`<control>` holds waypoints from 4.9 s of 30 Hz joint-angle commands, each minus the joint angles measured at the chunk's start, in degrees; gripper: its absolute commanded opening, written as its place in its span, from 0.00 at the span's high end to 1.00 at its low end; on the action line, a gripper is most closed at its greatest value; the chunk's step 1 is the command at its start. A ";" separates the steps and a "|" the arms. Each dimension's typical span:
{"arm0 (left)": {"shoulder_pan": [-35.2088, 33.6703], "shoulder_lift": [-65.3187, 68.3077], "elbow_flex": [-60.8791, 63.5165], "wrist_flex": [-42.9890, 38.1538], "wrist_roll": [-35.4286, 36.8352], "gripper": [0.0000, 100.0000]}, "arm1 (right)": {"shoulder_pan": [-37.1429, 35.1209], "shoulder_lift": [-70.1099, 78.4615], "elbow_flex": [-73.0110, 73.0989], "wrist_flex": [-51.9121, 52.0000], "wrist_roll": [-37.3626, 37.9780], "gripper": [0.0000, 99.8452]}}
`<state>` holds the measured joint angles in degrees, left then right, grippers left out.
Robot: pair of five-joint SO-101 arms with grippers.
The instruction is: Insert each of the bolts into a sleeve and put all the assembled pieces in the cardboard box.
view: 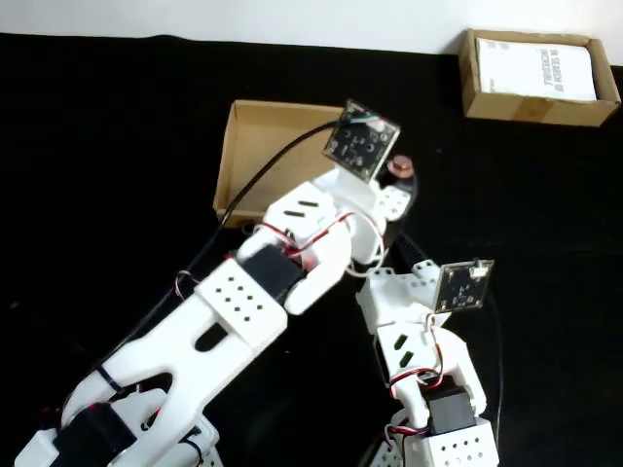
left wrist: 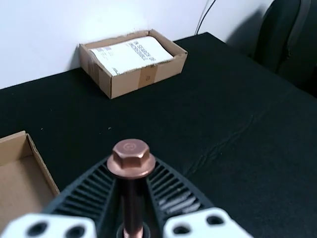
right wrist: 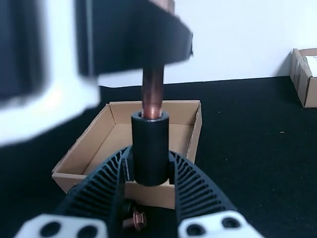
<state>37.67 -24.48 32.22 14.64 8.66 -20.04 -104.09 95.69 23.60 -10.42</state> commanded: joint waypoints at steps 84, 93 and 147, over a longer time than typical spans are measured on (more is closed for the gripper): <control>-50.24 -78.02 64.92 39.38 13.27 0.99 | -8.04 116.18 -83.30 5.23 49.41 0.94; -52.79 -78.02 64.92 39.38 13.27 0.99 | -10.42 111.96 -83.30 8.48 45.01 0.84; -71.34 -78.02 64.92 34.81 13.36 0.99 | -22.20 143.87 -114.15 39.96 37.45 0.88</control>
<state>-33.01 -102.20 96.13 50.68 21.76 -45.80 38.77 -17.71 63.16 26.42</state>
